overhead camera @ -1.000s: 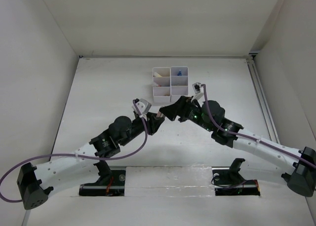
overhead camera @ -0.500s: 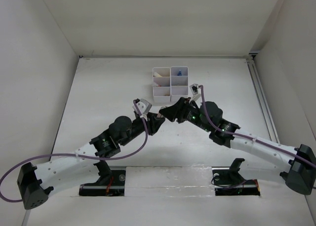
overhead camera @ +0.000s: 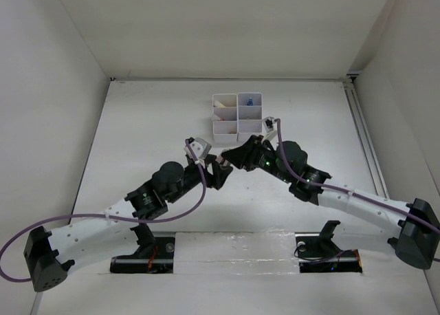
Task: Sort the stationery into containers
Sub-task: Place the stapler in the storage box.
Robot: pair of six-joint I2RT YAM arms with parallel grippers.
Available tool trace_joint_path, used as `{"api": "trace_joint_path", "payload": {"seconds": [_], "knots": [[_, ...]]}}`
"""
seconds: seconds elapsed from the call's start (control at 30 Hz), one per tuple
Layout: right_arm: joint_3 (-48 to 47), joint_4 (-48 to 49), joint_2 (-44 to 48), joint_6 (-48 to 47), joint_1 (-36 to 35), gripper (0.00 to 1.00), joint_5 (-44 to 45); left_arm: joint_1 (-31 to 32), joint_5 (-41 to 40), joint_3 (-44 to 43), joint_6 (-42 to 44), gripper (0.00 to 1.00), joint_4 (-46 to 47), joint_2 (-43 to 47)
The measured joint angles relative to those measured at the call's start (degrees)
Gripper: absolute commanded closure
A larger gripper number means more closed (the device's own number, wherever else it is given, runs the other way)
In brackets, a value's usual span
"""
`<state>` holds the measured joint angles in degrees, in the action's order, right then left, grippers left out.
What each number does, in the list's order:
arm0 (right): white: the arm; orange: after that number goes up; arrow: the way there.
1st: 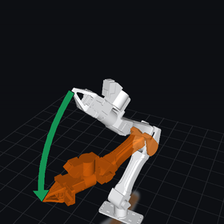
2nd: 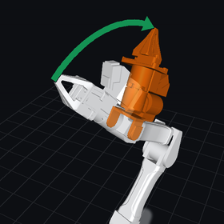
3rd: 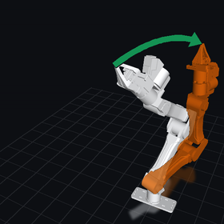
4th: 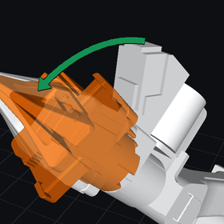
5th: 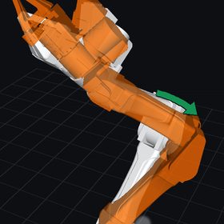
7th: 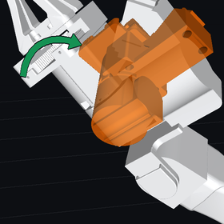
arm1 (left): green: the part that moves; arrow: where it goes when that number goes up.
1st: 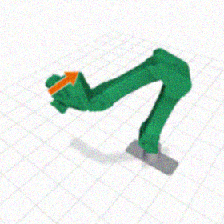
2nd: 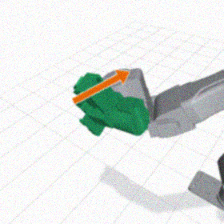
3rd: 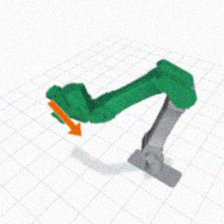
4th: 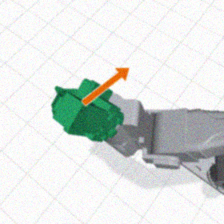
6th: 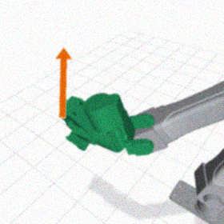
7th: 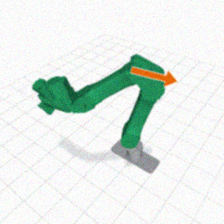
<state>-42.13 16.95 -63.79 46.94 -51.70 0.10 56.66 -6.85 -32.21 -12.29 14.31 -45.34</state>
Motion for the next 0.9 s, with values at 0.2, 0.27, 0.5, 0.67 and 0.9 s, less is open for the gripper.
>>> {"api": "trace_joint_path", "payload": {"seconds": [0.2,0.27,0.5,0.67,0.9], "knots": [[-0.52,-1.99,-0.33,-1.97,0.72,1.00,4.90,0.02,-3.21,-2.73,-3.96,0.00,-3.91,-3.19],[-1.81,-3.72,-1.40,-2.45,2.16,1.00,7.89,0.07,-5.70,-6.69,-6.86,0.00,-8.55,-6.40],[-8.68,-11.26,-8.74,-2.95,5.92,1.00,24.52,0.22,-20.04,-19.80,-20.48,0.00,-29.33,-11.65],[-15.23,-18.80,-15.23,1.38,6.03,1.00,37.64,0.22,-26.60,-22.86,-26.40,0.00,-41.16,-6.71],[-28.98,-34.67,-28.48,14.27,6.99,1.00,50.64,-0.11,-29.77,-24.50,-27.43,0.00,-48.92,-0.35]]}}
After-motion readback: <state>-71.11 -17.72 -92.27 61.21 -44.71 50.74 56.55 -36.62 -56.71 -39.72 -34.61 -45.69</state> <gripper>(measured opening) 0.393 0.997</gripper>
